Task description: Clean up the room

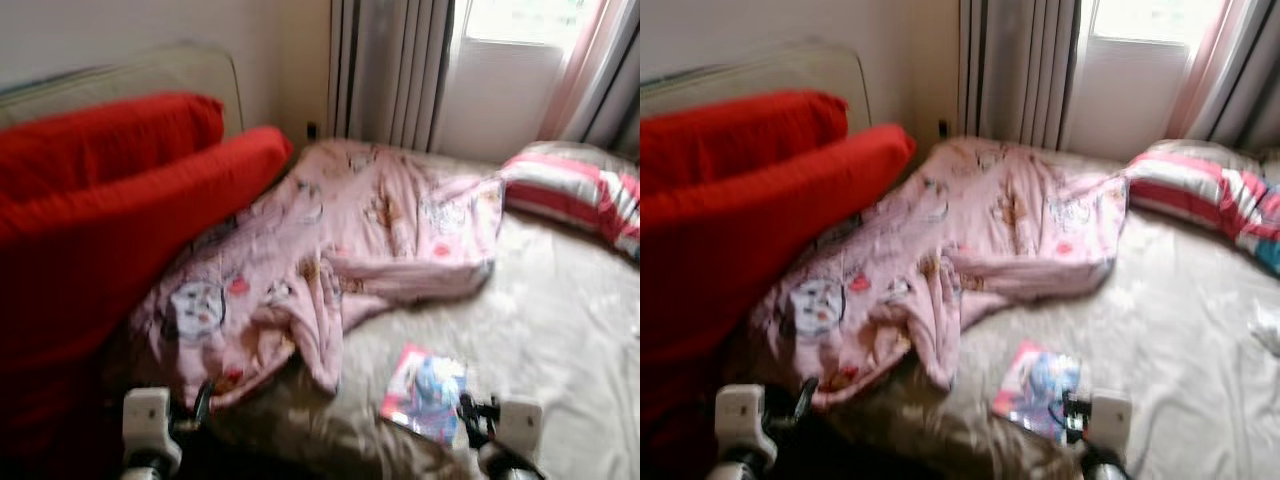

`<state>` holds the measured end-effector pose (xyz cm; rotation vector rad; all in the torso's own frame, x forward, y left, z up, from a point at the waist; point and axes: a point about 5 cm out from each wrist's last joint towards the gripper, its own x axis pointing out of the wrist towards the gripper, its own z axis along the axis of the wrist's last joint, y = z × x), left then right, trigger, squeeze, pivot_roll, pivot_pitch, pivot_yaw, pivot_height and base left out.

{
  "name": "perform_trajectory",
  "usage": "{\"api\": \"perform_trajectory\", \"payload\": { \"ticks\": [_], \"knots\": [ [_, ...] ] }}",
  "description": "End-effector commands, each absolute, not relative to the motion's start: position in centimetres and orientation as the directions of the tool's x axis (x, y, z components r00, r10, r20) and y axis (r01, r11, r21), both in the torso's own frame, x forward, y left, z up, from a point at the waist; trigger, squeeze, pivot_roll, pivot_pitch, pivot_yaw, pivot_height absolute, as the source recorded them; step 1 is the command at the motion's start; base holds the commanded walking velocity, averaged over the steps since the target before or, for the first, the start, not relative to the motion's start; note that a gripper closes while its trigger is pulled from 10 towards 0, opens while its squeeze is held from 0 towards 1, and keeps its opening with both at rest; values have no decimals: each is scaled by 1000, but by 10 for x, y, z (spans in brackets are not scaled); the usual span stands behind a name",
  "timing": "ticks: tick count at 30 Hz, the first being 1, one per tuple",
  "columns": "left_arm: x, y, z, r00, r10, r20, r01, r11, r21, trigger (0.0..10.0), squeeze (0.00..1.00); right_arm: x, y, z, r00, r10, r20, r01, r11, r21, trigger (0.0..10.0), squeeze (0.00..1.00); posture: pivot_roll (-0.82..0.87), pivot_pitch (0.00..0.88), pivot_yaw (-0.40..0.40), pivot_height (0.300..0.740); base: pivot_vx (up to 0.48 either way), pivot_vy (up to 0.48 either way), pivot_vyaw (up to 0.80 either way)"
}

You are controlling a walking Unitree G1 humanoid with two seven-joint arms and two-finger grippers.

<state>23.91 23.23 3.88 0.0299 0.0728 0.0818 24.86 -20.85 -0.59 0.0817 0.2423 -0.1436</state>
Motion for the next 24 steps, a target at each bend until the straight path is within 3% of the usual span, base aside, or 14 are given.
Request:
{"api": "perform_trajectory", "payload": {
  "ticks": [1, 24],
  "knots": [
    [242, 236, 44, 994, 90, -62, -88, 996, 28, 10000, 0, 251, -209, -6, 959, -131, -253, 152, 986, 67, 10000, 0, 40, 70, -12, 632, 0, 0, 0],
    [254, 232, 46, 995, 53, -81, -53, 999, -4, 10000, 0, 256, -203, -10, 946, -113, -305, 144, 986, 82, 10000, 0, 45, 61, -7, 622, 0, 0, 0]
  ]
}}
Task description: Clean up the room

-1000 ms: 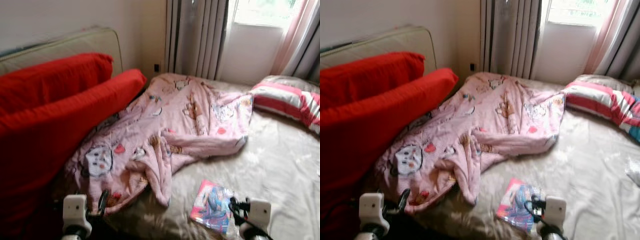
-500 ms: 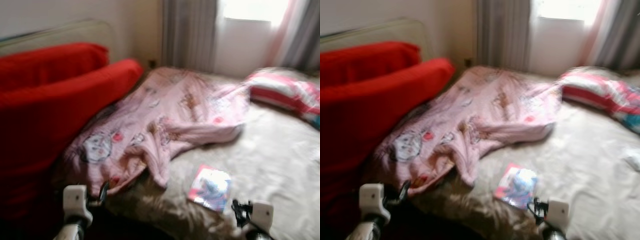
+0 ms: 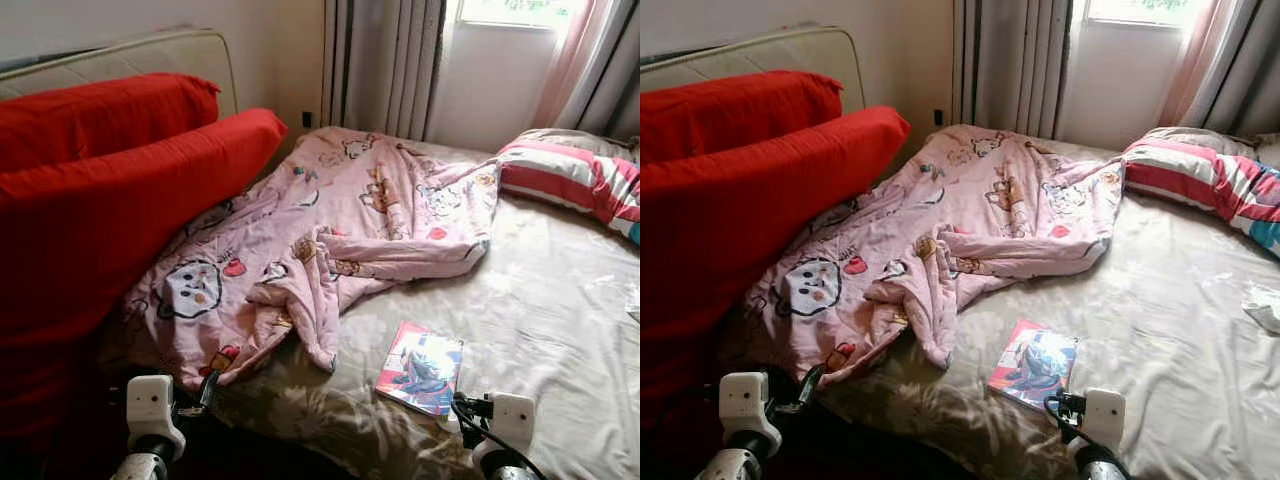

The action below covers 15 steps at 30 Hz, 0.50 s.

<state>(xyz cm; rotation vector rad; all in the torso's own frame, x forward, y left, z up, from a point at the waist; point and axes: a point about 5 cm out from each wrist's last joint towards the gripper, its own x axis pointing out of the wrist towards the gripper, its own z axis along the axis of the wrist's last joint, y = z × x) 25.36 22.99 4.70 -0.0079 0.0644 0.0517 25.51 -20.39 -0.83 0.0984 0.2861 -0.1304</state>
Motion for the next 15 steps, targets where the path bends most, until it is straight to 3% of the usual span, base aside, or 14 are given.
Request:
{"api": "perform_trajectory", "payload": {
  "ticks": [1, 15],
  "knots": [
    [254, 232, 46, 995, 52, -82, -53, 999, -4, 10000, 0, 256, -203, -10, 946, -111, -306, 142, 986, 83, 10000, 0, 45, 61, -7, 618, 0, 0, 0],
    [254, 227, 45, 995, 52, -80, -53, 999, -14, 10000, 0, 258, -203, -9, 946, -105, -308, 133, 988, 72, 10000, 0, 43, 75, -14, 613, 0, 0, 0]
  ]
}}
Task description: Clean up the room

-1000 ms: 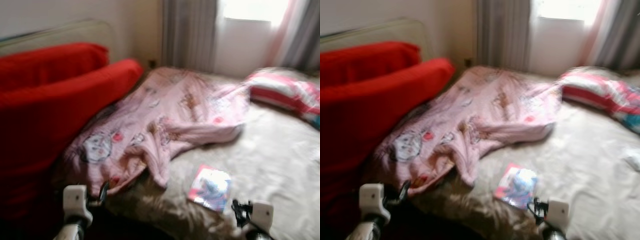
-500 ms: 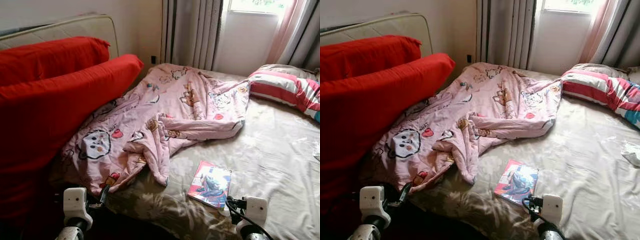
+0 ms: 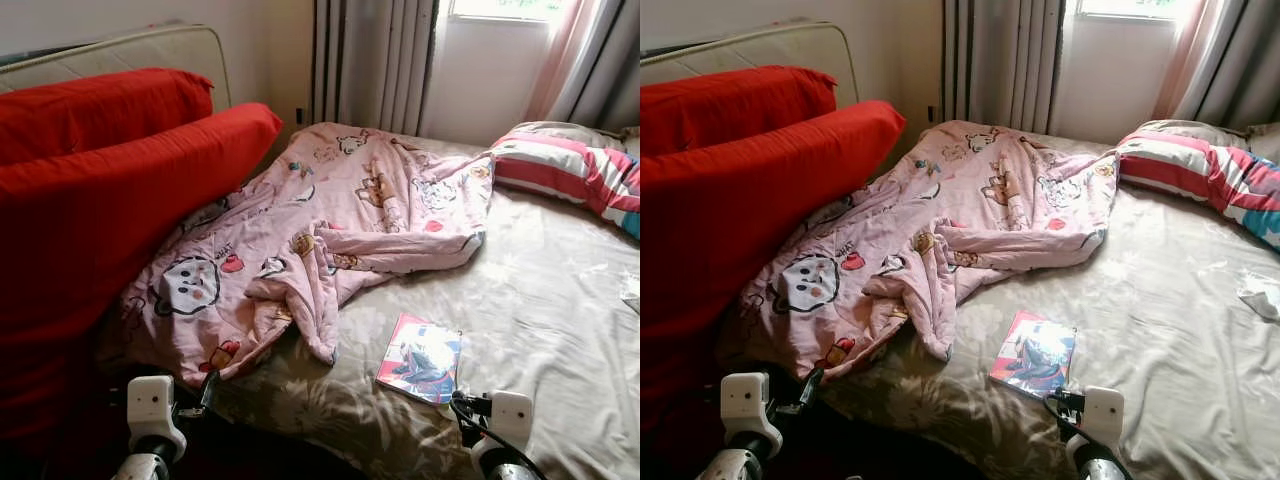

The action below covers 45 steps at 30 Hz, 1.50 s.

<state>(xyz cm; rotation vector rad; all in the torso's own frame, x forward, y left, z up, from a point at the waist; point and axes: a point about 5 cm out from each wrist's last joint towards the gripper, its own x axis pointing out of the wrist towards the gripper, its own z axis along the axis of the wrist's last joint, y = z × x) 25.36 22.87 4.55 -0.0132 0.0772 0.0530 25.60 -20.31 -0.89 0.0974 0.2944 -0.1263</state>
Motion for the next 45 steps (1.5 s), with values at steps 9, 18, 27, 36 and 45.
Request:
{"api": "perform_trajectory", "payload": {
  "ticks": [9, 18, 27, 36, 45],
  "knots": [
    [255, 227, 46, 996, 50, -78, -52, 999, -15, 10000, 0, 260, -201, -7, 952, -101, -290, 129, 989, 79, 10000, 0, 42, 77, -14, 604, 0, 0, 0],
    [258, 225, 48, 996, 39, -76, -40, 999, -12, 10000, 0, 262, -199, -6, 952, -93, -292, 122, 989, 81, 10000, 0, 45, 78, -16, 604, 0, 0, 0],
    [258, 223, 46, 996, 39, -79, -41, 999, -19, 10000, 0, 261, -200, -9, 945, -103, -310, 138, 986, 95, 10000, 0, 46, 73, -18, 604, 204, 0, 0],
    [259, 222, 46, 996, 33, -78, -35, 999, -23, 10000, 0, 263, -197, -9, 942, -101, -320, 146, 982, 121, 10000, 0, 45, 53, -21, 604, 273, 0, -309],
    [259, 221, 46, 997, 26, -76, -28, 999, -24, 10000, 0, 263, -198, -11, 936, -104, -337, 153, 981, 122, 10000, 0, 47, 40, -22, 604, 250, 0, 0]
  ]
}}
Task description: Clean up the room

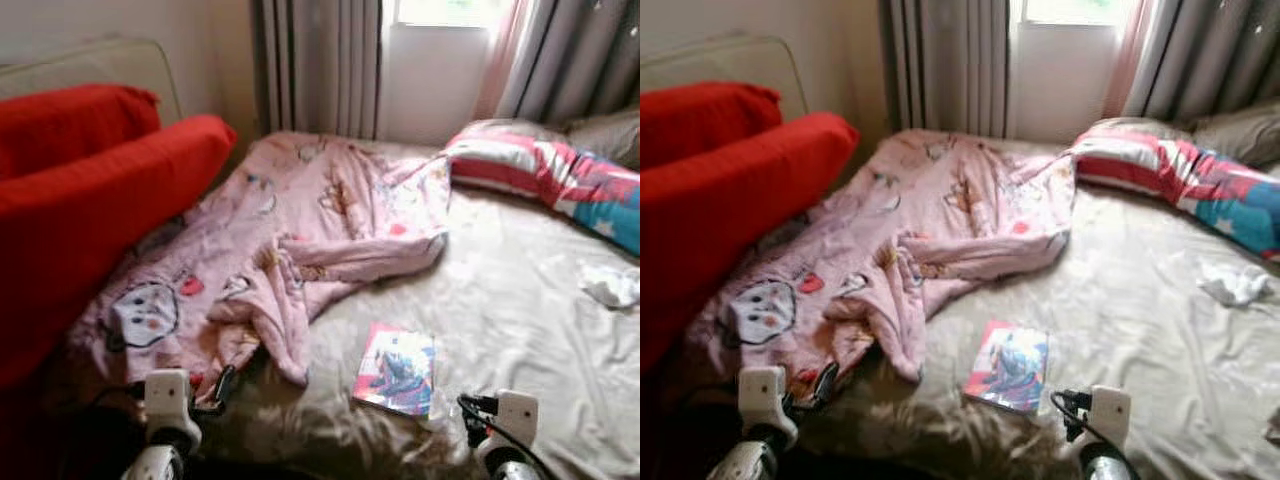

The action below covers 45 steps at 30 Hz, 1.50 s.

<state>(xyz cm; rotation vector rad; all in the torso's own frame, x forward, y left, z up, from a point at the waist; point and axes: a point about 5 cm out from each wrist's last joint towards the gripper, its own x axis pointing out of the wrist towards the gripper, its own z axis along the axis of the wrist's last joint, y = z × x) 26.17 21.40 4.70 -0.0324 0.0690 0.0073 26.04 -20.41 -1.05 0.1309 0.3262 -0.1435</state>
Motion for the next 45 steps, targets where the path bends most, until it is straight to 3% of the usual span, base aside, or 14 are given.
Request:
{"api": "perform_trajectory", "payload": {
  "ticks": [1, 10, 29, 41, 42, 43, 44, 45],
  "knots": [
    [259, 221, 46, 997, 26, -76, -28, 999, -24, 10000, 0, 263, -199, -11, 934, -105, -341, 154, 981, 120, 10000, 0, 47, 40, -22, 604, 0, 0, 0],
    [262, 220, 48, 997, 21, -73, -23, 999, -25, 10000, 0, 265, -197, -12, 930, -82, -359, 127, 986, 104, 10000, 0, 45, 61, -18, 604, 0, 0, 0],
    [259, 220, 48, 997, 21, -72, -22, 1000, -21, 10000, 0, 265, -191, -13, 928, -44, -369, 94, 988, 120, 10000, 0, 56, 86, -15, 604, 295, 0, 67],
    [257, 218, 51, 997, -9, -76, 8, 1000, -9, 10000, 0, 277, -187, -12, 903, -25, -428, 95, 985, 144, 10000, 12, 62, 138, 10, 604, 0, 0, 0],
    [257, 218, 54, 997, -15, -72, 15, 1000, -6, 10000, 0, 280, -187, -11, 899, -30, -437, 110, 981, 159, 10000, 678, 72, 151, 19, 604, 0, 0, 0],
    [257, 218, 54, 997, -15, -72, 15, 1000, -6, 10000, 0, 280, -187, -11, 899, -30, -437, 110, 981, 159, 10000, 678, 72, 151, 19, 604, 0, 0, 0],
    [258, 218, 57, 998, -23, -66, 23, 1000, -4, 10000, 0, 283, -185, -8, 902, -26, -432, 119, 974, 191, 10000, 1000, 76, 159, 23, 604, 0, 0, 0],
    [258, 217, 58, 998, -27, -64, 26, 1000, -2, 10000, 0, 284, -184, -7, 900, -26, -434, 120, 974, 191, 10000, 1000, 80, 167, 27, 604, 0, 0, 0]
  ]
}}
